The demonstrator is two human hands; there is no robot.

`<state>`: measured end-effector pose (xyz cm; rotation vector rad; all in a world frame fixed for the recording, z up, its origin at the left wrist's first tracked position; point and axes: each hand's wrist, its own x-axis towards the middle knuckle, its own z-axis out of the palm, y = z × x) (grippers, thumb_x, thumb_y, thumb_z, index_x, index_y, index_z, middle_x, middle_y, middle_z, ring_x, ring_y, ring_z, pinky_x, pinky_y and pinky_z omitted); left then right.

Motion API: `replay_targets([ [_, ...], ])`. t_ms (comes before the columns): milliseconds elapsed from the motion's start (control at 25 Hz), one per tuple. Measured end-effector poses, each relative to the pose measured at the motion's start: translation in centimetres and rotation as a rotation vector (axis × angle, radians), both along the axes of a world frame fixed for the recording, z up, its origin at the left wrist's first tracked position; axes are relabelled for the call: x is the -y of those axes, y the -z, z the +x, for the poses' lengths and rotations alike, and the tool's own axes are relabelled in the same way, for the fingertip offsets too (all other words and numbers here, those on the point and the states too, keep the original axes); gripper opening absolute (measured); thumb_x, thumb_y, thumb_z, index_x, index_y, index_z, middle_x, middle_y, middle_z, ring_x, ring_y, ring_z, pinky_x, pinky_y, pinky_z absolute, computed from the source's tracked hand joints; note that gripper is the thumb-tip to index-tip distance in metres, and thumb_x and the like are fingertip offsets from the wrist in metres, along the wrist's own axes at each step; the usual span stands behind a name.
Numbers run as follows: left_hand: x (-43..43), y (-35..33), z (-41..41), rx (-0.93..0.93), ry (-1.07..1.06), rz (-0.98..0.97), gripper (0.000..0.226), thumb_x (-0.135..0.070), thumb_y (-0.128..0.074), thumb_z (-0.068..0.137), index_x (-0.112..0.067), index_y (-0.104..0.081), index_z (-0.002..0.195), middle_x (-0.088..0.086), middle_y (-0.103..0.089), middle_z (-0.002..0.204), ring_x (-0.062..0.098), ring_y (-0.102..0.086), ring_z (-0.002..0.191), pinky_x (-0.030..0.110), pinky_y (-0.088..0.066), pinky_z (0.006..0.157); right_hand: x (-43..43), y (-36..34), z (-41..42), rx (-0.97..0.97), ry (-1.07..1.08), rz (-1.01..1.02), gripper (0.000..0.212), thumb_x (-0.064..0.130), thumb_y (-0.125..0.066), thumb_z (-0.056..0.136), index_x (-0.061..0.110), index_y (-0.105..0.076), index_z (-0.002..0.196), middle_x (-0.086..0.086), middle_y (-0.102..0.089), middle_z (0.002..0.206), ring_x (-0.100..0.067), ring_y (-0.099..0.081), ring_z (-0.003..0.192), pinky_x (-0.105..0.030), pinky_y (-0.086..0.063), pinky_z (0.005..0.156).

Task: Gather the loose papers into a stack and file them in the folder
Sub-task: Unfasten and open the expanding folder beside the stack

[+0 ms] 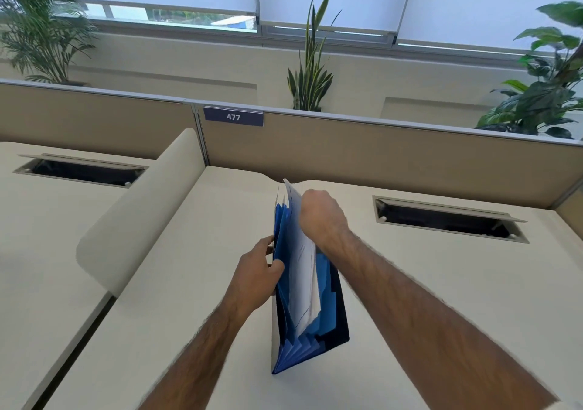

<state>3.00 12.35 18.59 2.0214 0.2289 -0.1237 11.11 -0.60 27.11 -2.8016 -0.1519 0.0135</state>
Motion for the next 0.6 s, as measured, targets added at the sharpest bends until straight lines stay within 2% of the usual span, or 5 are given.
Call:
replay_targets([
  [160, -0.4, 0.1, 0.1, 0.005, -0.007, -0.023, 0.057, -0.013, -0.050, 0.101, -0.020, -0.036, 0.156, 0.001, -0.054, 0.149, 0.020, -0.065, 0.107, 0.017, -0.058, 0.052, -0.7, 2.7, 0.0, -0.078, 0.022, -0.016, 0.018, 0.002, -0.053, 0.095, 0.004, -0.063, 0.109, -0.013, -0.069, 0.106, -0.027, -0.065, 0.084, -0.032, -0.045, 0.063],
  [280, -0.5, 0.3, 0.1, 0.017, 0.003, -0.026, 0.057, -0.013, -0.049, 0.100, -0.020, -0.036, 0.156, 0.001, -0.053, 0.148, 0.020, -0.065, 0.106, 0.015, -0.055, 0.048, -1.0, 4.0, 0.0, -0.100, 0.032, -0.078, 0.019, 0.005, -0.054, 0.096, 0.007, -0.063, 0.112, -0.011, -0.069, 0.105, -0.027, -0.069, 0.090, -0.033, -0.049, 0.064],
  [400, -0.6, 0.5, 0.1, 0.028, 0.021, -0.025, 0.057, -0.013, -0.048, 0.099, -0.021, -0.038, 0.155, 0.000, -0.055, 0.147, 0.018, -0.066, 0.105, 0.014, -0.053, 0.047, -1.6, 4.7, 0.1, -0.101, 0.002, -0.153, 0.017, 0.007, -0.054, 0.098, 0.007, -0.064, 0.113, -0.011, -0.071, 0.105, -0.027, -0.071, 0.091, -0.036, -0.056, 0.070],
  [600, -0.7, 0.5, 0.1, 0.033, 0.016, -0.022, 0.055, -0.015, -0.050, 0.100, -0.021, -0.039, 0.154, 0.000, -0.057, 0.144, 0.011, -0.065, 0.097, 0.012, -0.052, 0.047, -2.8, 4.9, 0.8, -0.121, -0.027, -0.140, 0.016, 0.008, -0.054, 0.099, 0.008, -0.063, 0.112, -0.011, -0.071, 0.106, -0.026, -0.071, 0.093, -0.037, -0.056, 0.072],
])
